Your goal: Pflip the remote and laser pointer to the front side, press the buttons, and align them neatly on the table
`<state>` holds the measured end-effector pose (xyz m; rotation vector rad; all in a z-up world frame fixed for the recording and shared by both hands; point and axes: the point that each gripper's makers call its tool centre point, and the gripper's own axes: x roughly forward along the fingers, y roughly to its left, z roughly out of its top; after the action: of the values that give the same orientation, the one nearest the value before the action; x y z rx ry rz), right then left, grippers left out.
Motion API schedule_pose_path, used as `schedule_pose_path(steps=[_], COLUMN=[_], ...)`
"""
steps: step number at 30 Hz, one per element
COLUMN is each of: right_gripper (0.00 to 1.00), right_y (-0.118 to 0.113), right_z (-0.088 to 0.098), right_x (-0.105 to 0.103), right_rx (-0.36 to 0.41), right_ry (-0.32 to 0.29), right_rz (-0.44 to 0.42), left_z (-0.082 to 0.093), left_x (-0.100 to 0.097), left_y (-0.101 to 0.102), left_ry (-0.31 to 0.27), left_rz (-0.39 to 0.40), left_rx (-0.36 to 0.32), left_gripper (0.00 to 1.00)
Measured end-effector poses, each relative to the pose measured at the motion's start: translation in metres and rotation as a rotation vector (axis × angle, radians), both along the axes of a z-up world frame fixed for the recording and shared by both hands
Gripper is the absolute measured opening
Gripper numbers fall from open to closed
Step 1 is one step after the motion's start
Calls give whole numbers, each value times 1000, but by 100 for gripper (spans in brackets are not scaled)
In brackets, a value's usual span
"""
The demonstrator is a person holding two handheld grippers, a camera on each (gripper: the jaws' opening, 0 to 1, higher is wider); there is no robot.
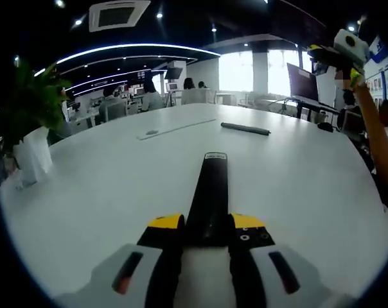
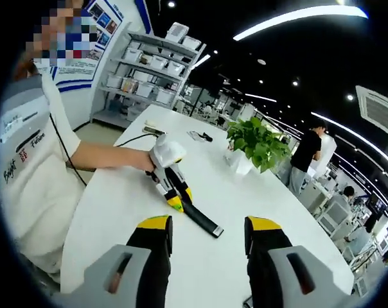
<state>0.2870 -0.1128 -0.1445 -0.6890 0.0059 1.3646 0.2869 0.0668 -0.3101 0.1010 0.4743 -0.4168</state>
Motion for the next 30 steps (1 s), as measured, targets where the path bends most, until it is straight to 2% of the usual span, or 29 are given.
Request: schedule_pose_path(steps=[1, 2, 4, 5, 8, 9, 10, 14, 15, 17, 20, 21, 22, 23, 24, 25, 26, 27, 30], right_gripper=[44, 43, 42, 42, 42, 42, 42, 42, 42, 40, 40, 41, 40, 39, 38, 39, 40, 41, 41], right_y=[2, 9, 13, 13, 16, 18, 21, 25, 27, 30, 31, 34, 35, 37, 37, 40, 43, 43, 37], right_z=[2, 10, 22, 30, 47, 47, 43, 25, 29, 34, 8, 5, 4, 5, 6, 8, 11, 11, 2], right_x=[-1, -8, -21, -25, -29, -29, -29, -8, -1, 9, 27, 25, 32, 40, 46, 38, 35, 40, 65], right_rx=[22, 90, 156, 187, 248, 249, 237, 111, 102, 91, -17, 19, 38, 45, 54, 81, 108, 108, 21], right_ry=[-2, 35, 86, 68, 66, 71, 79, 44, 17, 11, -78, -29, 41, 58, 42, 38, 49, 57, -45], right_rz=[22, 74, 136, 167, 173, 173, 175, 135, 124, 103, 110, 165, 143, 117, 123, 189, 219, 205, 117], left_z=[0, 0, -1, -1, -1, 0, 0, 0, 0, -1, -2, -1, -1, -1, -1, -1, -1, -1, -1], left_x=[2, 2, 2, 2, 1, 4, 4, 6, 6, 7, 9, 9, 9, 10, 11, 12, 13, 13, 14], left_y=[1, 1, 1, 1, 1, 1, 1, 2, 2, 4, 5, 5, 5, 5, 5, 6, 6, 7, 7], left_ry=[0, 0, 1, 1, 1, -1, -4, -8, -10, -10, -6, -6, -8, -11, -15, -18, -17, -16, -19], left_rz=[-2, -1, 0, 0, 2, 0, -1, -4, -4, -5, -4, -4, -5, -6, -8, -9, -8, -8, -12], left_rx=[1, 3, 3, 5, 13, 20, 26, 40, 42, 30, 9, 11, 17, 20, 22, 18, 11, 10, 19], left_gripper=[29, 29, 29, 29, 29, 29, 29, 29, 29, 29, 29, 29, 29, 29, 29, 29, 29, 29, 29])
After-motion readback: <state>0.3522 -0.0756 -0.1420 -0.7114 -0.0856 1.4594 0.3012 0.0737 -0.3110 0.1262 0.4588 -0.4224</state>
